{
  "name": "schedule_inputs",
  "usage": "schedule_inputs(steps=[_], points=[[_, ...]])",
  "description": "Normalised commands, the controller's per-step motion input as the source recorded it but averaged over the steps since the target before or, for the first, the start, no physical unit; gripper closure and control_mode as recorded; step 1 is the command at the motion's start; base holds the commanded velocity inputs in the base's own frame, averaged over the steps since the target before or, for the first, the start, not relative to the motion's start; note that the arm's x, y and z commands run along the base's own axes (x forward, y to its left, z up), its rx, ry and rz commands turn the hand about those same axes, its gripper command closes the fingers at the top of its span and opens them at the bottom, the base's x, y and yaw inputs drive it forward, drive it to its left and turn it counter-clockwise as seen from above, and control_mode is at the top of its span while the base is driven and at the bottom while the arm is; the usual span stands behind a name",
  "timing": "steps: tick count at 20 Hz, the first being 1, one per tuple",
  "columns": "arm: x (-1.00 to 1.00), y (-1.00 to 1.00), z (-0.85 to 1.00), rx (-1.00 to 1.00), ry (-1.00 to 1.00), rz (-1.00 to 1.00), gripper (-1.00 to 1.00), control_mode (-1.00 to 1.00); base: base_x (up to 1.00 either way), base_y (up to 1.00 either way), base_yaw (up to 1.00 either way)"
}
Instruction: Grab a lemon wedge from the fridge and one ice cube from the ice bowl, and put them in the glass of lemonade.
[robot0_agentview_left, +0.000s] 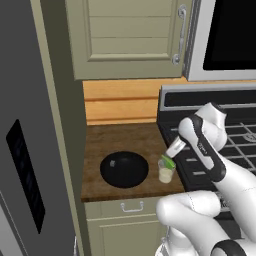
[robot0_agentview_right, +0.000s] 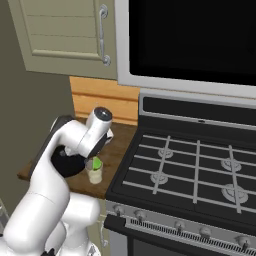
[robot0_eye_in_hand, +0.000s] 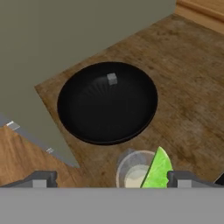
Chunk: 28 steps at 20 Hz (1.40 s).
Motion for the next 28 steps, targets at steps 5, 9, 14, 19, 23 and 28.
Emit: schedule_inputs(steps=[5, 9, 14, 19, 23, 28], points=[[-0.19, -0.08, 0.0, 0.0, 0.01, 0.0, -1.0, -1.0, 0.0, 0.0, 0.0], [-0.17, -0.13, 0.01, 0.01, 0.0, -0.08, -1.0, -1.0, 0.0, 0.0, 0.0], [0.0, -0.19, 0.21, 0.07, 0.0, -0.23, -1.0, -1.0, 0.0, 0.0, 0.0], [-0.12, -0.08, 0.48, 0.17, -0.13, -0.26, -1.0, -1.0, 0.0, 0.0, 0.0], [-0.29, 0.0, 0.46, 0.19, -0.2, -0.29, -1.0, -1.0, 0.0, 0.0, 0.0], [-0.22, -0.01, 0.34, 0.15, -0.18, -0.39, -1.0, -1.0, 0.0, 0.0, 0.0]])
